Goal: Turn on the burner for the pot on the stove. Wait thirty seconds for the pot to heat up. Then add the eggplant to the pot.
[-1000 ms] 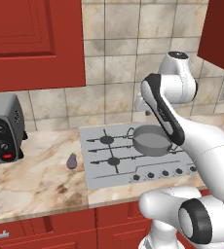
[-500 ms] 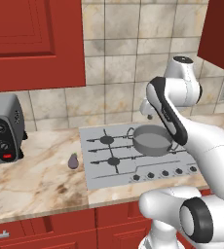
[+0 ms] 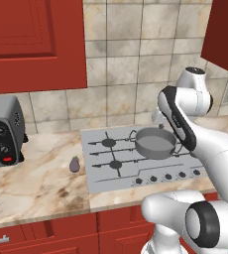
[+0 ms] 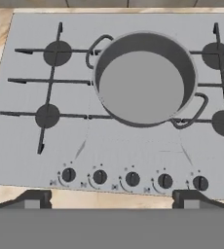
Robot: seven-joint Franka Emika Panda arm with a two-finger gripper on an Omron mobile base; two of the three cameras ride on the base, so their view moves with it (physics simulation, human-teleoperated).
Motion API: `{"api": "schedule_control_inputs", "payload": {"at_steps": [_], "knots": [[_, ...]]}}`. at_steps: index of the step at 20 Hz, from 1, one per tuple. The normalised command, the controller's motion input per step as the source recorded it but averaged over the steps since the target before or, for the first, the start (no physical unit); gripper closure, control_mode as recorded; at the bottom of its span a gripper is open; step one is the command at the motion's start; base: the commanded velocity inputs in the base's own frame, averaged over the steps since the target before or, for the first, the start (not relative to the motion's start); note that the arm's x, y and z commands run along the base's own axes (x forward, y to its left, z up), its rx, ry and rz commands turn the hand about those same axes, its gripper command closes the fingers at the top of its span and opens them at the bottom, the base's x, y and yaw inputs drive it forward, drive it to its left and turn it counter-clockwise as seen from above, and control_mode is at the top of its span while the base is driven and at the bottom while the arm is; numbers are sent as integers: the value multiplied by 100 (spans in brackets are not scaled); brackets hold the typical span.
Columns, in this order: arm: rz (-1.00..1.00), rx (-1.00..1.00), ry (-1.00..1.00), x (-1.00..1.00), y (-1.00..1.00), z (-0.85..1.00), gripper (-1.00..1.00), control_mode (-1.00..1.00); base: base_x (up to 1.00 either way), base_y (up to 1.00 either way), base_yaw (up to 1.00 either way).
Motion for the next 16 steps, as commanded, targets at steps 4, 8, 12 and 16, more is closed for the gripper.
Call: {"api": "schedule_control_inputs", "payload": {"at_steps": [4,8,12,16], "knots": [[0,0,5,-1,-24,-51,-100,-100,0,0,0],[1,0,6,-5,-22,-57,-100,-100,0,0,0],[0,0,7,-3,-17,-59,-100,-100,0,0,0],[0,0,6,-1,-14,-56,-100,-100,0,0,0]]}}
